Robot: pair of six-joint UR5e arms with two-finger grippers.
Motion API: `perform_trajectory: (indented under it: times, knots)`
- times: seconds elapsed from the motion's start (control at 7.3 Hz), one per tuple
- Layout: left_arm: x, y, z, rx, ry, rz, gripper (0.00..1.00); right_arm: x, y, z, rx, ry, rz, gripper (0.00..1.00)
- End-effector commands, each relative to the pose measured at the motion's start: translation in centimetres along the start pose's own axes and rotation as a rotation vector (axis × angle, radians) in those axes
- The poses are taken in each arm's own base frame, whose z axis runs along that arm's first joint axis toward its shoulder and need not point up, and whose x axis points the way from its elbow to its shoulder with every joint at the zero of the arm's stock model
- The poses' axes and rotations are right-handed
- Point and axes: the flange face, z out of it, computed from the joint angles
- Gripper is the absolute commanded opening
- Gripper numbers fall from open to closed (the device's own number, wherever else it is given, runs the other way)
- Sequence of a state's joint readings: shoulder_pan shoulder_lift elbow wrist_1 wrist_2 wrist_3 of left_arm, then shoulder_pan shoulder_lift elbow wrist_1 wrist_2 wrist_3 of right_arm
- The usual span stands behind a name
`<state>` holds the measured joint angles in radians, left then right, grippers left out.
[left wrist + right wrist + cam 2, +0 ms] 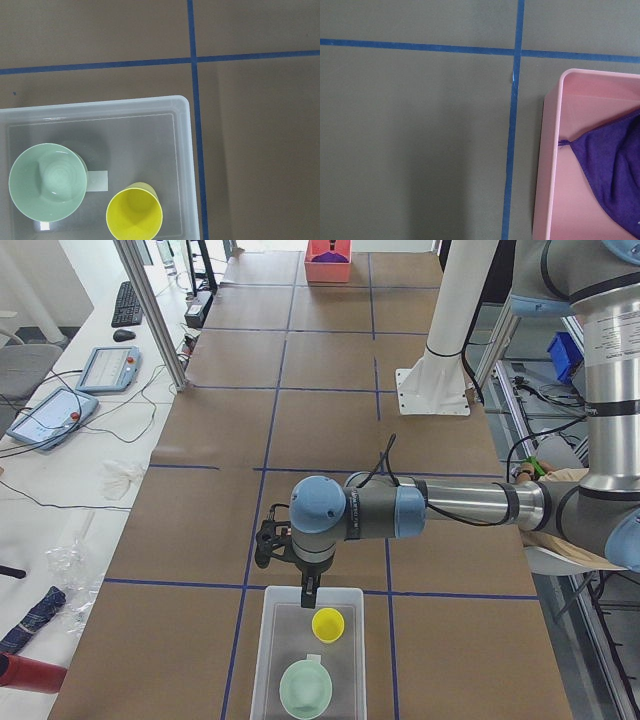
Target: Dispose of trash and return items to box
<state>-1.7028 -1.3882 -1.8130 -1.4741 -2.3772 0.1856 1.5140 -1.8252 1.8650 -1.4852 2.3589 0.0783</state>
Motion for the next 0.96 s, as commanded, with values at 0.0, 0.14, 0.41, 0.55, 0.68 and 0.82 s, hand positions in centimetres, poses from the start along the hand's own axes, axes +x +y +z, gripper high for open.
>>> perform_trajectory:
  times: [0.0, 0.14, 0.41, 0.55, 0.68, 0.82]
  knots:
    - [0.0, 0.0, 0.0, 0.000, 0.000, 0.000, 1.00, 0.7, 0.2, 0.5, -0.011, 0.002, 0.015, 1.00]
    - [0.1, 0.0, -0.1, 0.001, 0.000, 0.001, 1.00, 0.8, 0.3, 0.7, -0.015, 0.003, 0.020, 1.00]
    - [0.1, -0.1, -0.1, 0.004, 0.001, 0.004, 1.00, 0.7, 0.3, 0.7, -0.015, -0.003, 0.023, 1.00]
    - [0.2, -0.2, -0.2, 0.006, 0.001, 0.006, 1.00, 0.7, 0.1, 0.6, -0.012, -0.004, 0.017, 1.00]
    - [0.2, -0.2, -0.2, 0.006, 0.001, 0.006, 1.00, 0.8, 0.2, 0.8, -0.016, -0.005, 0.024, 1.00]
    - [0.2, -0.2, -0.2, 0.006, 0.001, 0.006, 1.00, 1.7, 0.4, 1.6, -0.033, -0.004, 0.042, 1.00]
